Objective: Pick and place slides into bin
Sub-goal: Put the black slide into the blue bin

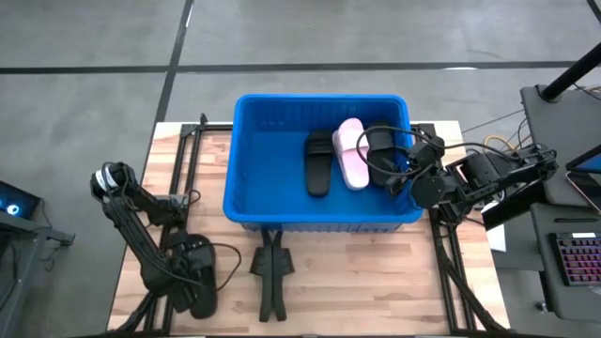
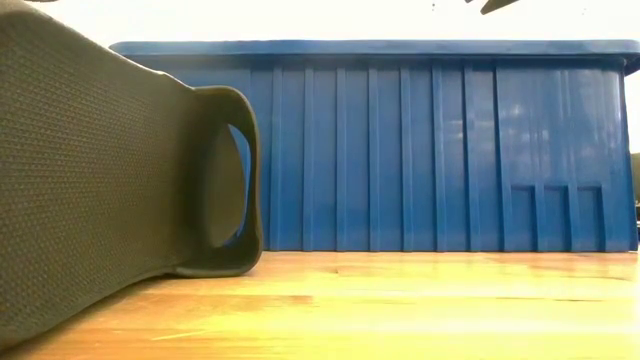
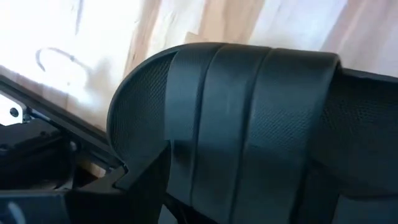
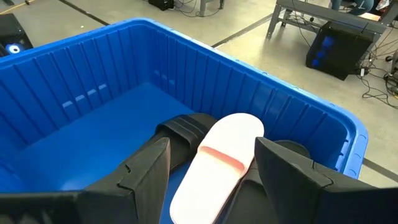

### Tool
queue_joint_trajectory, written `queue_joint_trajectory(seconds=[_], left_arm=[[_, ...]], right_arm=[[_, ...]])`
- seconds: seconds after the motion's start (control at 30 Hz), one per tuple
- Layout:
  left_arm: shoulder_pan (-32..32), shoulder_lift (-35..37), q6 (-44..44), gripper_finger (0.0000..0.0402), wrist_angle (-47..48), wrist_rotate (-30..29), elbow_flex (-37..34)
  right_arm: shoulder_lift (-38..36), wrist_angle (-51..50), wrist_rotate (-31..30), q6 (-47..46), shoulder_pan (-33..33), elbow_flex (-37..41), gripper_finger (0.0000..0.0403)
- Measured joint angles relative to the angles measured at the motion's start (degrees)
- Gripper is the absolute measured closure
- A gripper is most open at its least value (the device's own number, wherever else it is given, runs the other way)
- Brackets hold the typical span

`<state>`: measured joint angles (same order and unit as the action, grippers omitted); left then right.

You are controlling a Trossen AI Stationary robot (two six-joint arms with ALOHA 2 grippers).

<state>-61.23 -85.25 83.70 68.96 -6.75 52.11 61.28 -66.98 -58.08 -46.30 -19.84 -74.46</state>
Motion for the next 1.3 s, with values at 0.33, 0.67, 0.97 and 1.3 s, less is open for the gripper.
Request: queue_joint_trajectory(seconds=[0.33,0.67,0.97,1.3], left_arm=[[0.0,0.0,0.0,0.0223,0.0,-0.1,-0.9],[0.0,0.8,-0.3,0.0377,0.7,3.4,4.0],[0.7,5.8,-4.8,0.0399,0.1,-0.7,14.5],[7.7,8.3,-21.0,0.0399,0.4,-22.5,30.7]], right_arm=[[0.0,0.0,0.0,-0.3,0.0,0.0,0.0179],[0.0,0.2,1.7,-0.7,0.0,0.0,0.0179],[0.0,0.2,1.6,-0.4,0.0,0.0,0.0179],[0.0,0.1,1.6,-0.2,0.0,0.0,0.0179]])
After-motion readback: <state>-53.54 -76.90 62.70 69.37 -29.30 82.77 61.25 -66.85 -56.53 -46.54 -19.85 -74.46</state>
